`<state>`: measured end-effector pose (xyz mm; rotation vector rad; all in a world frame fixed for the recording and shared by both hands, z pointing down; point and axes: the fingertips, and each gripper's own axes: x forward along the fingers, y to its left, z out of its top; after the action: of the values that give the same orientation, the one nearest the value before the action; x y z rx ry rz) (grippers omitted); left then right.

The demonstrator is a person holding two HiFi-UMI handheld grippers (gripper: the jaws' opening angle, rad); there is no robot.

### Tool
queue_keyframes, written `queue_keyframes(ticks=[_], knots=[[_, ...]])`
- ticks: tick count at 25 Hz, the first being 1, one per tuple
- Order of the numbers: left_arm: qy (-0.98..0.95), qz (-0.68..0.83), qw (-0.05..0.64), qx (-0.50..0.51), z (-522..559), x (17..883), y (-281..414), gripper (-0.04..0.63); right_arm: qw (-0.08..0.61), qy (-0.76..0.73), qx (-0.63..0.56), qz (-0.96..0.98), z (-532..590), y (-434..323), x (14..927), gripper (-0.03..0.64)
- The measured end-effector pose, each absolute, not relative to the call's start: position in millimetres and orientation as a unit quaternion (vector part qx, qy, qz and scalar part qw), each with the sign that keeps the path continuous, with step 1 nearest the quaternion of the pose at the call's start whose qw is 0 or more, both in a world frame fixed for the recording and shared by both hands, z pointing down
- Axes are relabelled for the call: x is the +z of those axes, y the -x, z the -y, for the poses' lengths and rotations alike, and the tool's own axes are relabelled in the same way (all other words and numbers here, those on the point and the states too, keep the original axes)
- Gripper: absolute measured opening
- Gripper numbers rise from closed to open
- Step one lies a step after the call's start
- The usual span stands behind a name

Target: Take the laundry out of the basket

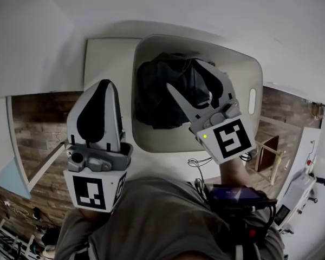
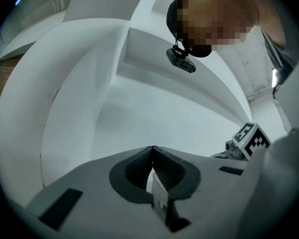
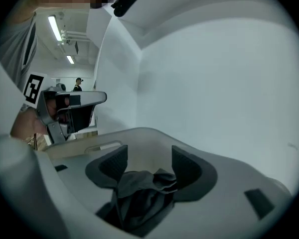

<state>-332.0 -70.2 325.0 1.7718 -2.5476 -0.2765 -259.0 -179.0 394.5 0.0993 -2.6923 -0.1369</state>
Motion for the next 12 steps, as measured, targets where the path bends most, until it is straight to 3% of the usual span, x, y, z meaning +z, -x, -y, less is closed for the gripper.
queue_keyframes(ticks=[12], knots=[[-0.562, 0.818, 0.064, -0.104, 81, 366, 351, 0.008, 0.357, 0.077, -0.055, 0.929, 162, 269, 470, 0.473]])
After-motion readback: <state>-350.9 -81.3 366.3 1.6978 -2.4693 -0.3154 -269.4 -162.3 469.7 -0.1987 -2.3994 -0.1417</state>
